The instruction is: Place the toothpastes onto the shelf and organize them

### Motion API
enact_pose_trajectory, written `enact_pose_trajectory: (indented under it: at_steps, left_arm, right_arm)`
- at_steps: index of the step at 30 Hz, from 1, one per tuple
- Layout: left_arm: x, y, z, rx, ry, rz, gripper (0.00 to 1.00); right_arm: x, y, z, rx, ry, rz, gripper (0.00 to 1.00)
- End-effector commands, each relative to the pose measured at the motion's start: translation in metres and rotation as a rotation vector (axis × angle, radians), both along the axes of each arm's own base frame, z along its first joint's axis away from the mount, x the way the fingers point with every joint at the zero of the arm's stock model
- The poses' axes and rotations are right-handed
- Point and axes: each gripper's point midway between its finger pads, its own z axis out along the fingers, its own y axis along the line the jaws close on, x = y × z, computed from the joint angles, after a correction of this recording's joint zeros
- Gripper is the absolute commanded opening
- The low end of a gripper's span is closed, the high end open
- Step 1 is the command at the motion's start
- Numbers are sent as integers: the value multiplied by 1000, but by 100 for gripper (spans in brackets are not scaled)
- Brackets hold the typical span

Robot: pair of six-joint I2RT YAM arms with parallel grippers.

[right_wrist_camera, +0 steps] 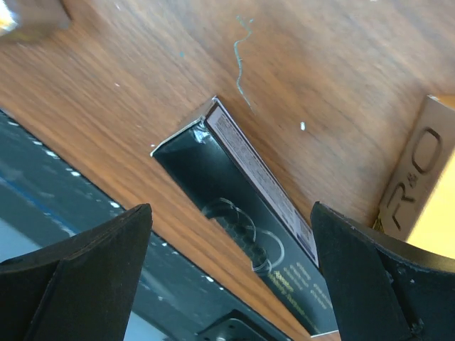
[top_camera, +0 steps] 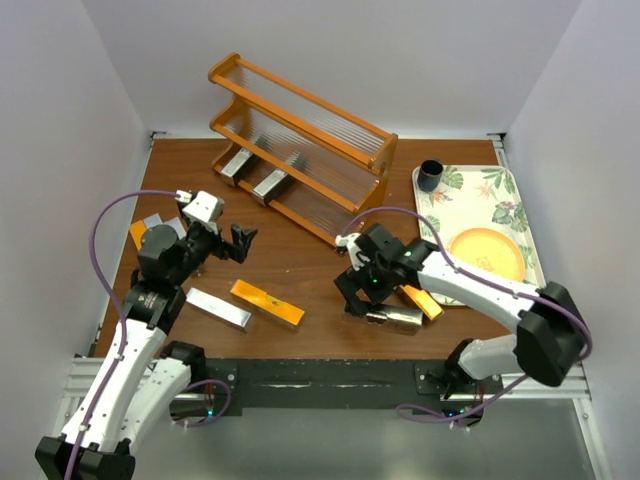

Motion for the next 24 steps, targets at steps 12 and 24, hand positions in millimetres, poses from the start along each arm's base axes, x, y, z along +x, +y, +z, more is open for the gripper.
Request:
enact_pose_trajectory:
  at_steps: [12, 24]
  left_arm:
    - [0, -6, 7, -25, -34, -28, 100]
    - [0, -7, 6, -25, -32, -31, 100]
  right_arm:
    - [-4, 16, -24, -306, -53, 237, 97]
    - [-4, 14, -40, -490, -129, 261, 74]
